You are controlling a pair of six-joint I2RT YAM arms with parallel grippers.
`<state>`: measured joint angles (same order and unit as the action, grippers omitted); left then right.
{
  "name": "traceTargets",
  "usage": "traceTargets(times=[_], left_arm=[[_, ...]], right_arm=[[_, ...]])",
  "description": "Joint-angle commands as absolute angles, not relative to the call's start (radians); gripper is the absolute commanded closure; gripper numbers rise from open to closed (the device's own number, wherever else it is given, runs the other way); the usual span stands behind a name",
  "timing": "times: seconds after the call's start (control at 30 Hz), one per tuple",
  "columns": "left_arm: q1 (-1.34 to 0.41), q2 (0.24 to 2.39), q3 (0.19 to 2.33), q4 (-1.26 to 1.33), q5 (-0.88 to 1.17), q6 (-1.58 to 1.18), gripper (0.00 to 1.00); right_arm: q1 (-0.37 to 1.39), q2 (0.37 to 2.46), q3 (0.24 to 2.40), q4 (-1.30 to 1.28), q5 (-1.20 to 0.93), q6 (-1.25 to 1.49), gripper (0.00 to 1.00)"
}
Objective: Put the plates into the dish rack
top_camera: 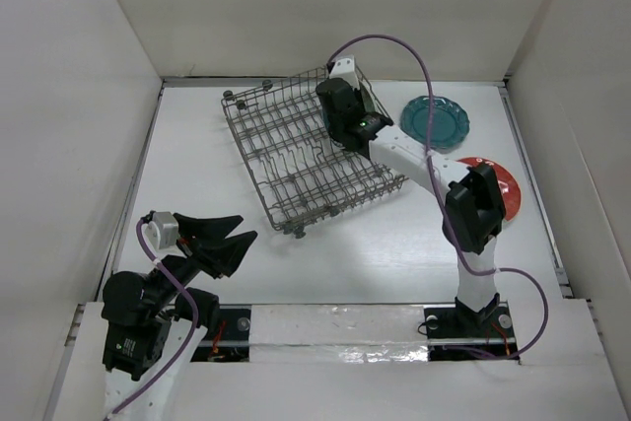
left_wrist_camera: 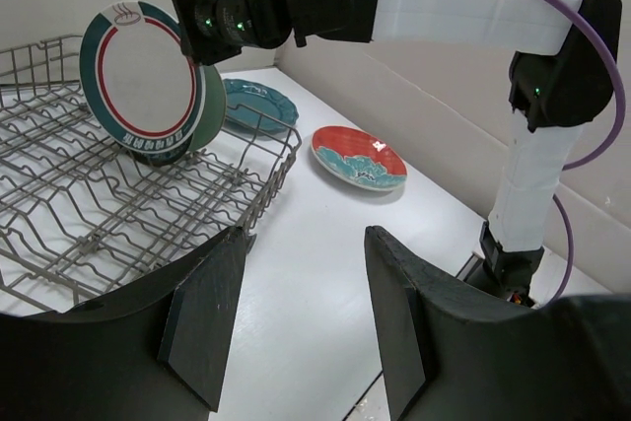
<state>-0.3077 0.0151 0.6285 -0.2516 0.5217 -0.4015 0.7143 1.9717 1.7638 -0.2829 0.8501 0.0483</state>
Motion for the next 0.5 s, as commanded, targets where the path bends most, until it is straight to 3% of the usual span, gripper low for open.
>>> traceTargets(times=[0.0,0.47], left_arm=[[-0.316,-0.100,0.624,-0.196,0.529,-0.391,0.52],[-0.316,-0.092,0.623,-0.198,0.529,-0.388,0.52]], right_arm=[[0.729,1.993,1.850,-0.241,0.917,0.031,1.00],[0.801,2.102,1.813,-0.264,0.937,0.077,1.00]])
